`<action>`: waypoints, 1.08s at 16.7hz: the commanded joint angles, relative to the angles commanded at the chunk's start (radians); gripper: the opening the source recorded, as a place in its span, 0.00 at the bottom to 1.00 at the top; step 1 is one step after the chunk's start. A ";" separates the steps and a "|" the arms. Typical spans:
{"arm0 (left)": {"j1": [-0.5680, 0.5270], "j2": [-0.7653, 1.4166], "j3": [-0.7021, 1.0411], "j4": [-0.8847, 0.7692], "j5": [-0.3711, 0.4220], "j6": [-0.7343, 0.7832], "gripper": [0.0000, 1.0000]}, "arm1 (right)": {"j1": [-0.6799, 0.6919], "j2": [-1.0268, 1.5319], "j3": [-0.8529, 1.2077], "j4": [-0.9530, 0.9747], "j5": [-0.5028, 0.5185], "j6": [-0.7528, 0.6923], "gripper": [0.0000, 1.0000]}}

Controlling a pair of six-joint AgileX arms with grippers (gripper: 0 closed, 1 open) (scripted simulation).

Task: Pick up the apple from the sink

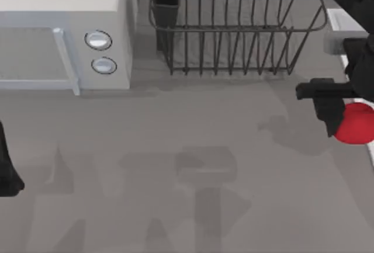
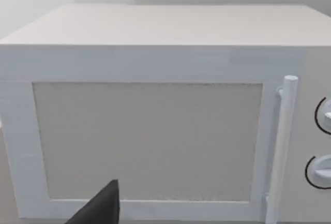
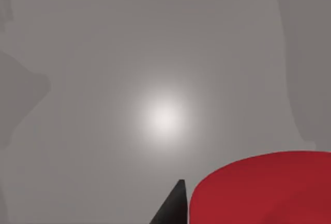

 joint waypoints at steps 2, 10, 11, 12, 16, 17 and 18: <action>0.000 0.000 0.000 0.000 0.000 0.000 1.00 | 0.024 -0.022 -0.025 0.010 0.000 0.023 0.00; 0.000 0.000 0.000 0.000 0.000 0.000 1.00 | 0.020 -0.006 -0.091 0.081 -0.001 0.024 0.00; 0.000 0.000 0.000 0.000 0.000 0.000 1.00 | 0.021 0.001 -0.125 0.124 -0.001 0.024 0.00; 0.000 0.000 0.000 0.000 0.000 0.000 1.00 | 0.022 0.009 -0.163 0.176 -0.001 0.025 0.00; 0.000 0.000 0.000 0.000 0.000 0.000 1.00 | 0.026 0.043 -0.319 0.383 0.000 0.028 0.00; 0.000 0.000 0.000 0.000 0.000 0.000 1.00 | 0.027 0.050 -0.349 0.415 0.000 0.028 0.00; 0.000 0.000 0.000 0.000 0.000 0.000 1.00 | 0.028 0.056 -0.369 0.435 0.000 0.029 0.00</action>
